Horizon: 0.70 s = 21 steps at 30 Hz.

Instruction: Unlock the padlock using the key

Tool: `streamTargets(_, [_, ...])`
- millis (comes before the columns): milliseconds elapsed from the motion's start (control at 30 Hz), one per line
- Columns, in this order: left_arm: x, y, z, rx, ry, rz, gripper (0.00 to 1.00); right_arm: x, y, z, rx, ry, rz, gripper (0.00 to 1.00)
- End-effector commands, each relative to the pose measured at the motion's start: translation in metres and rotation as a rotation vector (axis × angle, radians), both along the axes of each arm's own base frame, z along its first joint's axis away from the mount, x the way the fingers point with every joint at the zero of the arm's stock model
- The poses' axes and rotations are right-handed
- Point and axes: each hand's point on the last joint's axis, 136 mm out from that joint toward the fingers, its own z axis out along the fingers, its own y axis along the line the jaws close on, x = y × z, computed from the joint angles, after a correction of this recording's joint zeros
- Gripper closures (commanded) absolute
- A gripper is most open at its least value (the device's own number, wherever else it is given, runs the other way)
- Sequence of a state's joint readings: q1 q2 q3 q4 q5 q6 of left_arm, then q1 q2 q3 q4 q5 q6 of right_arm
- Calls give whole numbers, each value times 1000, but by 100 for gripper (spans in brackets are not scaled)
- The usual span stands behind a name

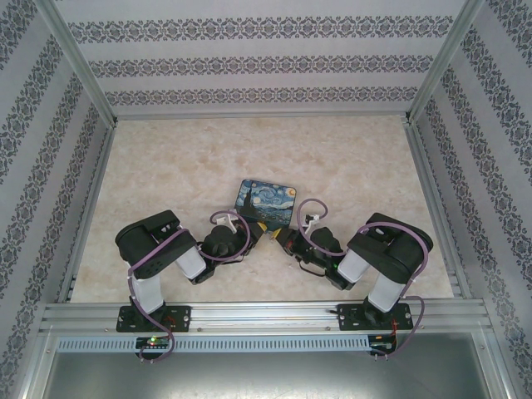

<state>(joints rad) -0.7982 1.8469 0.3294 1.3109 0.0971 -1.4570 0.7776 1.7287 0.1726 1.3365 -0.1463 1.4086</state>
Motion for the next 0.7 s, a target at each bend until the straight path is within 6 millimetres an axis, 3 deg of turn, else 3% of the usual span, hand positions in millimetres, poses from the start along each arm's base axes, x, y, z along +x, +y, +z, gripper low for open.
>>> streamTargets(0, [1,-2,9,-40,-27,-6,100,10,5,16,46,-44,-12,100])
streamTargets(367, [2,-5,13,-63,-23,-8,100,14,5,13,45,-38,-10,100])
streamTargets(667, [4,-15,32,-155,-22,-25,100,17,4,15,43,-48,-1,100])
